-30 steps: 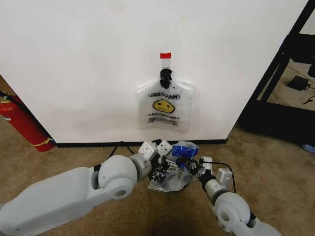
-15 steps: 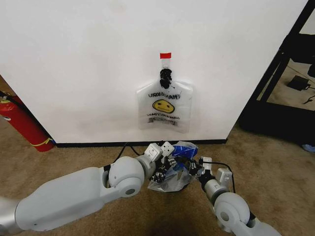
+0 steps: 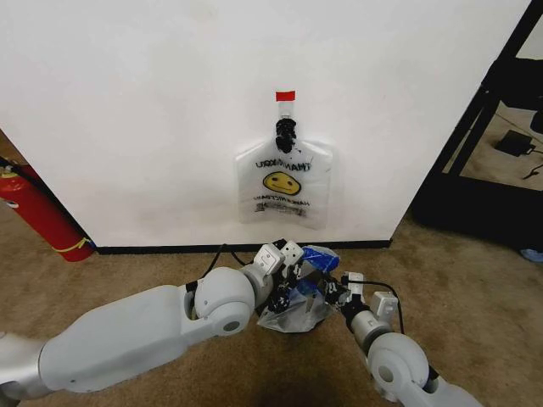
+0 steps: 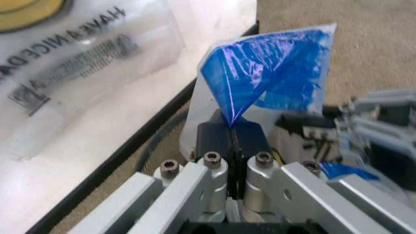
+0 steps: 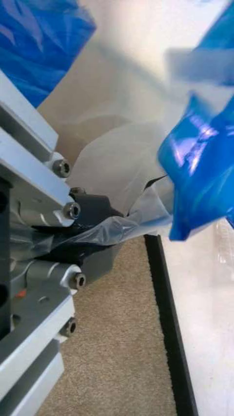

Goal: Pick up the garbage bag from the wall and place it over the trash bin.

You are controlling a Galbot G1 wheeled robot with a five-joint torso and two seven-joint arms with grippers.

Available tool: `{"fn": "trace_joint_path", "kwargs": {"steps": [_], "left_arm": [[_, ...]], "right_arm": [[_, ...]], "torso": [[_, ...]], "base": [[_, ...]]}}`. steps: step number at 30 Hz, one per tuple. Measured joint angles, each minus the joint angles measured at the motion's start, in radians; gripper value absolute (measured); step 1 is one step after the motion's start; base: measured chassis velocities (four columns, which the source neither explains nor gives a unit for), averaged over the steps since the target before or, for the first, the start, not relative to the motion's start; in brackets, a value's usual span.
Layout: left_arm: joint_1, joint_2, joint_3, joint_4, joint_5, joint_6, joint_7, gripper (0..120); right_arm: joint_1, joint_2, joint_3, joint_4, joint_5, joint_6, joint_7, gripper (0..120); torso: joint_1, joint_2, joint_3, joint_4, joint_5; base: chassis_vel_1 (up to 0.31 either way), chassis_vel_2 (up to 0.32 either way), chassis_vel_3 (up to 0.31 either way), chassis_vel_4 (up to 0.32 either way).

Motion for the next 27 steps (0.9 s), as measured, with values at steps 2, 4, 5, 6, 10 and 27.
{"fn": "trace_joint_path", "kwargs": {"steps": [2,4,5,6,10,27], "left_arm": [[-0.015,-0.010,-0.004,0.011,-0.015,0.005,-0.014,0],[-0.032,-0.019,-0.010,0.023,-0.047,0.013,-0.037,0],[-0.032,-0.019,-0.010,0.023,-0.047,0.013,-0.037,0],[-0.046,-0.027,-0.015,0.032,-0.084,0.020,-0.057,0],[-0.080,-0.040,-0.021,0.055,-0.162,0.042,-0.099,0],[-0.103,0.019,-0.076,0.148,-0.271,0.073,-0.132,0]], "right_arm": [[-0.005,0.001,-0.001,0.000,-0.015,0.005,-0.007,2],[-0.014,0.001,-0.002,-0.003,-0.042,0.017,-0.023,2],[-0.014,0.001,-0.002,-0.003,-0.042,0.017,-0.023,2],[-0.021,0.000,-0.003,-0.006,-0.065,0.027,-0.037,2],[-0.041,0.001,-0.006,-0.012,-0.113,0.061,-0.078,2],[-0.103,0.007,0.041,-0.052,-0.147,0.279,-0.333,2]], "torso": [[0.000,0.000,0.000,0.0000,0.0000],[0.000,0.000,0.000,0.0000,0.0000],[0.000,0.000,0.000,0.0000,0.0000],[0.000,0.000,0.000,-0.0001,0.0000],[0.000,0.000,0.000,-0.0002,0.0000],[0.000,0.000,0.000,0.0000,-0.0001]], "base": [[0.000,0.000,0.000,0.000],[0.000,0.000,0.000,0.000],[0.000,0.000,0.000,0.000],[0.000,0.000,0.000,0.000],[0.000,0.000,0.000,0.000],[0.000,0.000,0.000,0.000]]}}
